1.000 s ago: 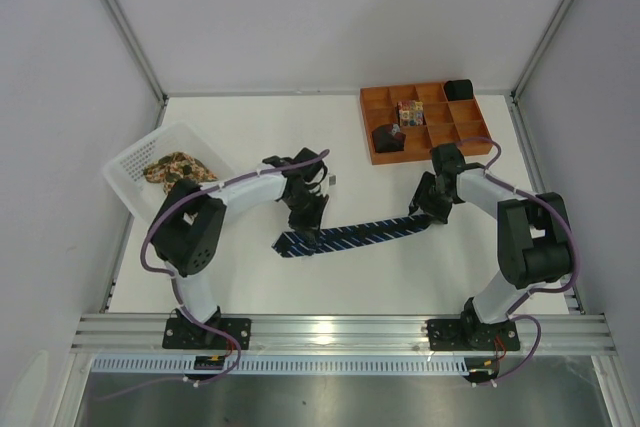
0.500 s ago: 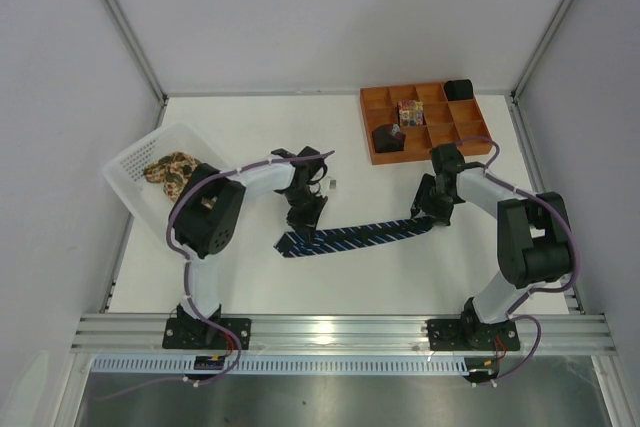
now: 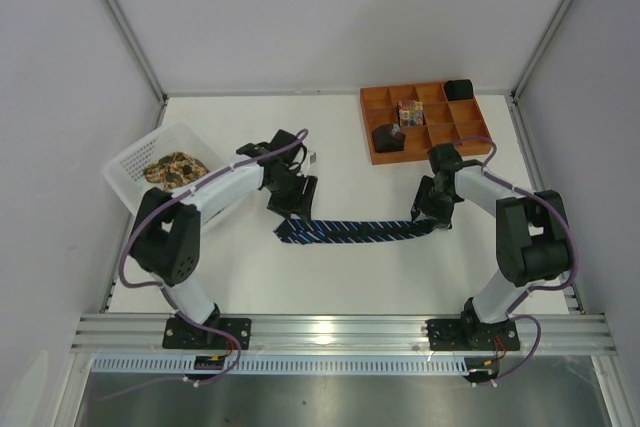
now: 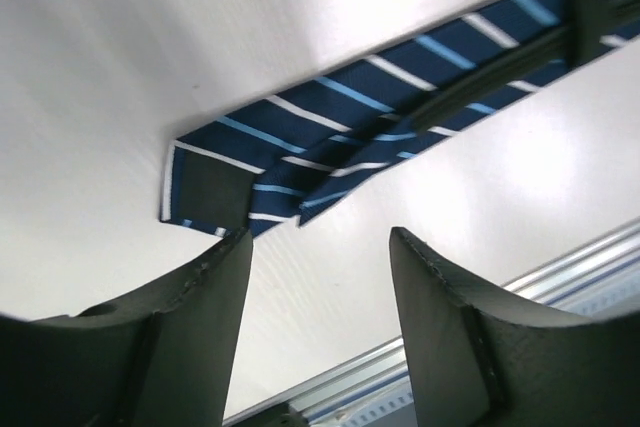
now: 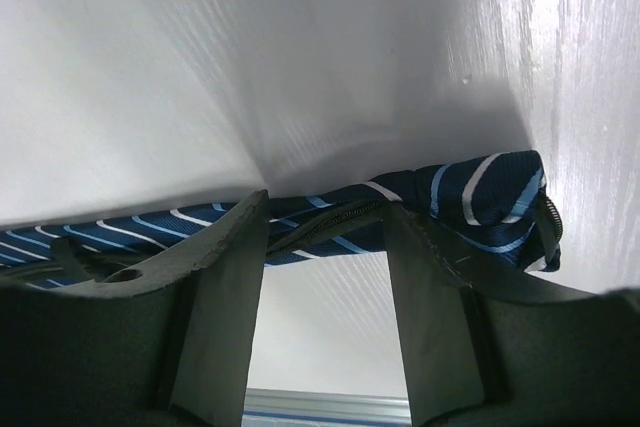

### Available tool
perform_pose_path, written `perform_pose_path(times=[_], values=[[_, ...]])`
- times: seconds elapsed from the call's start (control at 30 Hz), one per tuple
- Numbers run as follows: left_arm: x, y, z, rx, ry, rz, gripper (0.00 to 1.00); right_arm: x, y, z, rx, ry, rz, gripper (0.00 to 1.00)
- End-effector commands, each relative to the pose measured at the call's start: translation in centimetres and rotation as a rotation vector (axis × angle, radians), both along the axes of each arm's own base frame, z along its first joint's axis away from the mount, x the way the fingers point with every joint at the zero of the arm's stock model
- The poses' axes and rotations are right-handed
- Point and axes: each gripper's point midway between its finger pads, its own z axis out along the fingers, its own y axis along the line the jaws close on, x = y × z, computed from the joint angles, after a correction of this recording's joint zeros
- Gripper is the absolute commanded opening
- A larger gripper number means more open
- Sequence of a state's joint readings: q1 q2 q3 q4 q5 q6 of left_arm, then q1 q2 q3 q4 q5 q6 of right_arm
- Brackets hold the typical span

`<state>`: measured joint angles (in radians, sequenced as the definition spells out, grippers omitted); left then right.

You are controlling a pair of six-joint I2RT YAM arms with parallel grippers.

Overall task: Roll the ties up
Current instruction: Flatten the tie

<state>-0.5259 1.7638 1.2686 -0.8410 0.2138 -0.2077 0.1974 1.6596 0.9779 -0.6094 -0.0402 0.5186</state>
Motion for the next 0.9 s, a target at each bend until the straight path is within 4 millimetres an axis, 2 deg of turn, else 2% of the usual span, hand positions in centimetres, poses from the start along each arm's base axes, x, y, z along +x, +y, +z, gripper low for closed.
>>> perform_pose_path(times=[0.0,0.07,0.13,0.17,0.2,0.27,0.33,0.37,0.43,0.47,0.5,0.53,0.6,0.63,0.7,0.8,0.87], values=[[0.8,-2.2,2.6,-0.156,-0.086,0.033,0.63,-1.2,-0.3,0.2,-0.042,0.063,0.044,0.55],[-0.2,-3.7,1.7,-0.206,-0.023,0.007,0.61,-0.2,0.0,1.8,-0.037,0.023,0.057,0.55],[-0.3,-4.5,0.5,-0.211,0.016,-0.003,0.54,0.3,0.1,3.1,-0.031,0.002,0.07,0.56],[-0.3,-5.1,0.5,-0.243,0.041,0.0,0.52,0.9,0.3,3.9,-0.025,-0.019,0.076,0.56],[-0.2,-5.5,-0.7,-0.244,0.066,0.005,0.51,0.8,0.4,4.4,-0.022,-0.016,0.077,0.57],[-0.1,-6.1,-1.4,-0.261,0.106,0.032,0.48,1.1,0.5,5.3,-0.017,-0.034,0.083,0.57],[-0.1,-6.0,-2.9,-0.232,0.14,0.053,0.47,1.1,0.1,6.0,-0.018,-0.048,0.072,0.59],[-0.2,-5.8,-3.4,-0.214,0.148,0.058,0.47,0.9,0.3,6.4,0.021,-0.059,0.073,0.63],[-0.4,-4.8,-4.7,-0.152,0.162,0.055,0.47,0.4,-0.6,5.4,0.112,-0.056,0.028,0.67],[-0.2,-4.3,-4.8,-0.123,0.14,0.035,0.47,0.1,-0.2,5.9,0.18,-0.074,0.024,0.68],[0.2,-3.8,-4.7,-0.101,0.115,0.033,0.47,0.4,-0.6,5.8,0.196,-0.101,0.012,0.72],[0.6,-3.8,-3.4,-0.114,0.064,0.009,0.49,-0.2,-1.5,5.1,0.195,-0.09,-0.007,0.73],[1.5,-3.9,-1.7,-0.122,-0.006,0.001,0.54,-0.7,-2.4,4.8,0.18,-0.081,-0.025,0.74],[1.8,-4.0,-0.6,-0.131,-0.034,-0.006,0.56,-0.8,-3.9,4.5,0.168,-0.073,-0.065,0.74],[2.3,-4.4,0.8,-0.143,-0.06,-0.017,0.57,-1.0,-4.7,4.3,0.162,-0.069,-0.087,0.74],[2.5,-6.5,2.8,-0.229,-0.074,-0.04,0.63,-0.9,-5.3,4.1,0.2,-0.08,-0.115,0.76],[1.6,-8.8,3.8,-0.324,-0.034,-0.06,0.63,-1.1,-4.8,3.8,0.262,-0.078,-0.109,0.78]])
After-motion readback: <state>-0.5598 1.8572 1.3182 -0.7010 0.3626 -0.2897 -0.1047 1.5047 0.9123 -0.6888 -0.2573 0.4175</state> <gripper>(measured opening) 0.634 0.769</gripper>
